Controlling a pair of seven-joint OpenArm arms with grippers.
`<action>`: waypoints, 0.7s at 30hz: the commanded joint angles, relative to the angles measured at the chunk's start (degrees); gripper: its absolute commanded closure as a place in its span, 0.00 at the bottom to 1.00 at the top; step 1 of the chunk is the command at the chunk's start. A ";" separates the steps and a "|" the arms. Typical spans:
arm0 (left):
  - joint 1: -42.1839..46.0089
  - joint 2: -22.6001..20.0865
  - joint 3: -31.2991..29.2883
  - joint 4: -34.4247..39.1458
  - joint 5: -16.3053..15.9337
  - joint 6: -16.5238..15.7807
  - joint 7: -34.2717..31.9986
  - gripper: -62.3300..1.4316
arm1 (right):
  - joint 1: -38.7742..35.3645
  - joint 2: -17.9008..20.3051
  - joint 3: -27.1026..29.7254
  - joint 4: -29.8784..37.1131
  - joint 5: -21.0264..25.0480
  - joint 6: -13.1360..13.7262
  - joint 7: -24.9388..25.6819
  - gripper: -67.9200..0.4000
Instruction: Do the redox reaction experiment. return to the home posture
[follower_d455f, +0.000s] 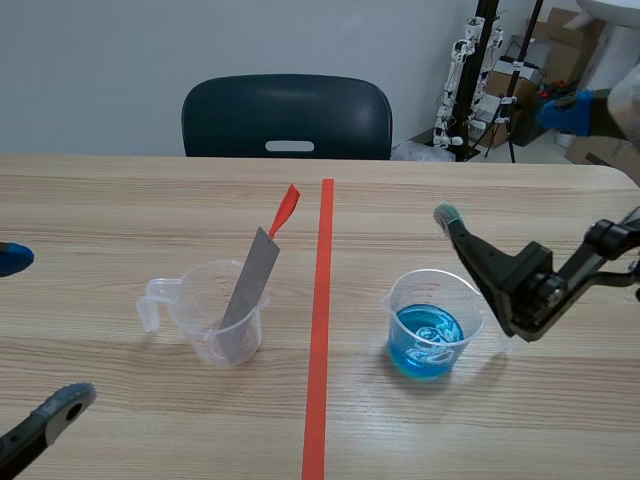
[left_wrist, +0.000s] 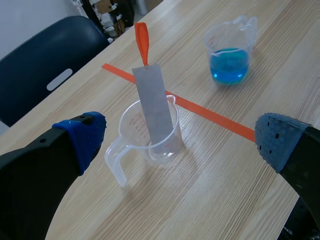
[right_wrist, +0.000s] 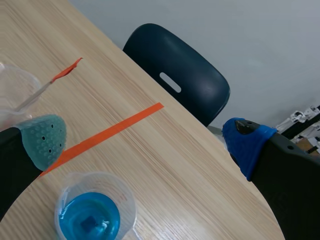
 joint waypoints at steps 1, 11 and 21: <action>-0.31 -0.50 -0.35 0.61 -0.59 0.37 -0.37 0.00 | 0.20 2.10 -0.31 1.03 0.52 -0.57 0.66 0.00; -0.31 -1.77 -0.35 0.61 -0.63 3.34 -0.39 0.00 | 0.22 3.41 -0.96 -2.97 2.10 -2.89 1.62 0.00; -0.28 -1.70 -0.35 0.59 -0.61 3.32 -0.37 0.00 | 0.26 2.69 0.76 -6.12 2.38 -5.92 2.99 0.00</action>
